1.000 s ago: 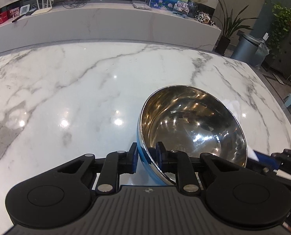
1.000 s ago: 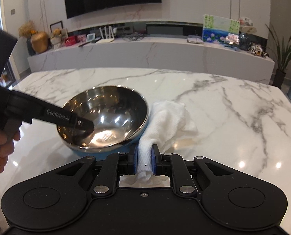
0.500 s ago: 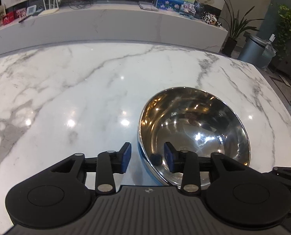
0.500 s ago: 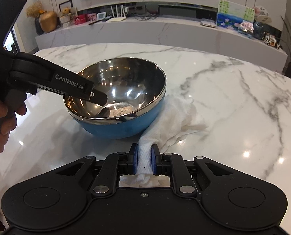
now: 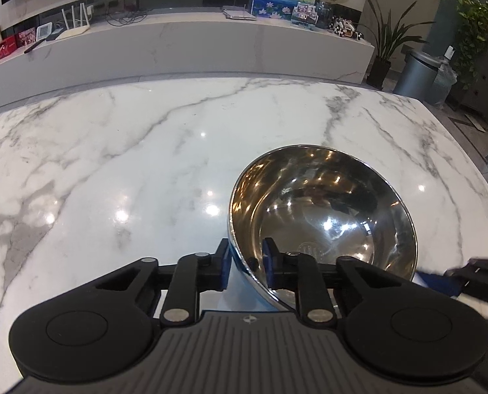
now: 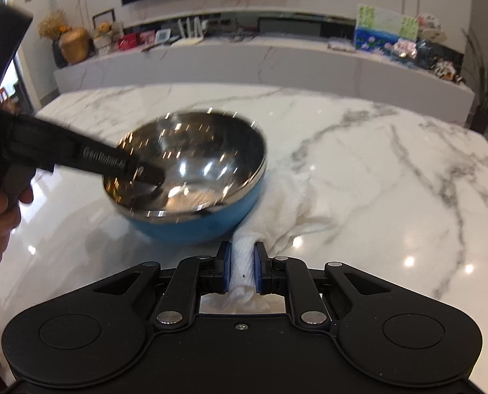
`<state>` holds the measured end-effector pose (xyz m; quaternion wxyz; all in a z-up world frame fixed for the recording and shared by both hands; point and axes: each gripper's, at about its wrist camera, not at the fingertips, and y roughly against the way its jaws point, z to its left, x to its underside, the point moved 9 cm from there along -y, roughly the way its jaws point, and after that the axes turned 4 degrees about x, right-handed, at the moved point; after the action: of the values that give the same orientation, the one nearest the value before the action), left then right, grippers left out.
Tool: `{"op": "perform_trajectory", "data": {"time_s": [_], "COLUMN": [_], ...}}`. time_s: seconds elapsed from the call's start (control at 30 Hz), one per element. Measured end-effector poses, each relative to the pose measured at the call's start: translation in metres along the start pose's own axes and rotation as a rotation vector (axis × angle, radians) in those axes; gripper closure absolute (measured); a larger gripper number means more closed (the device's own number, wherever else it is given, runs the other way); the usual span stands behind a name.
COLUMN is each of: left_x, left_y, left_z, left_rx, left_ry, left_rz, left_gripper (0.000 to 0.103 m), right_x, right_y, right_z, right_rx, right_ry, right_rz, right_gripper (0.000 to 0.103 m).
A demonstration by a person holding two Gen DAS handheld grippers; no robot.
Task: Clean bowl
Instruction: 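Keep wiping the blue outer wall with the towel while the left gripper holds the rim, then open the left gripper to release the bowl rim and lift away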
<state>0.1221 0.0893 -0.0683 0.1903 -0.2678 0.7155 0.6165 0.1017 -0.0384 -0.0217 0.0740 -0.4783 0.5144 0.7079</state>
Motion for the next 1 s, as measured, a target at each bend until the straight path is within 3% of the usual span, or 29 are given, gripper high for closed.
{"op": "perform_trajectory", "data": {"time_s": [0.2,0.37,0.67,0.73,0.8,0.87,1.0], "left_x": [0.000,-0.001,-0.002,-0.003,-0.006,-0.009,-0.012], "left_y": [0.000,0.000,0.003,0.006,0.010,0.016,0.027], "left_z": [0.000,0.000,0.001,0.002,0.004,0.005,0.006], "left_rx": [-0.001,-0.002,0.010,0.017,0.023,0.029,0.033], "left_ry": [-0.005,-0.006,0.013,0.021,0.033,0.043,0.052], "left_rz": [-0.001,-0.002,-0.022,-0.040,-0.064,-0.091,-0.133], "left_gripper": [0.087,0.087,0.086,0.080,0.065,0.057,0.053], "right_x": [-0.014,-0.005,0.004,0.004,0.002,-0.002,-0.002], "right_y": [0.015,0.004,-0.009,-0.010,-0.007,0.000,0.000], "right_z": [-0.004,0.004,-0.022,-0.024,-0.028,-0.033,-0.042], "right_rx": [0.012,0.008,0.133,0.146,0.174,0.222,0.244], "right_ry": [0.003,0.040,0.020,0.013,0.013,0.024,0.014], "right_rz": [-0.102,-0.026,0.046,0.045,0.022,-0.025,-0.031], "right_gripper": [0.090,0.092,0.094,0.094,0.094,0.094,0.094]}}
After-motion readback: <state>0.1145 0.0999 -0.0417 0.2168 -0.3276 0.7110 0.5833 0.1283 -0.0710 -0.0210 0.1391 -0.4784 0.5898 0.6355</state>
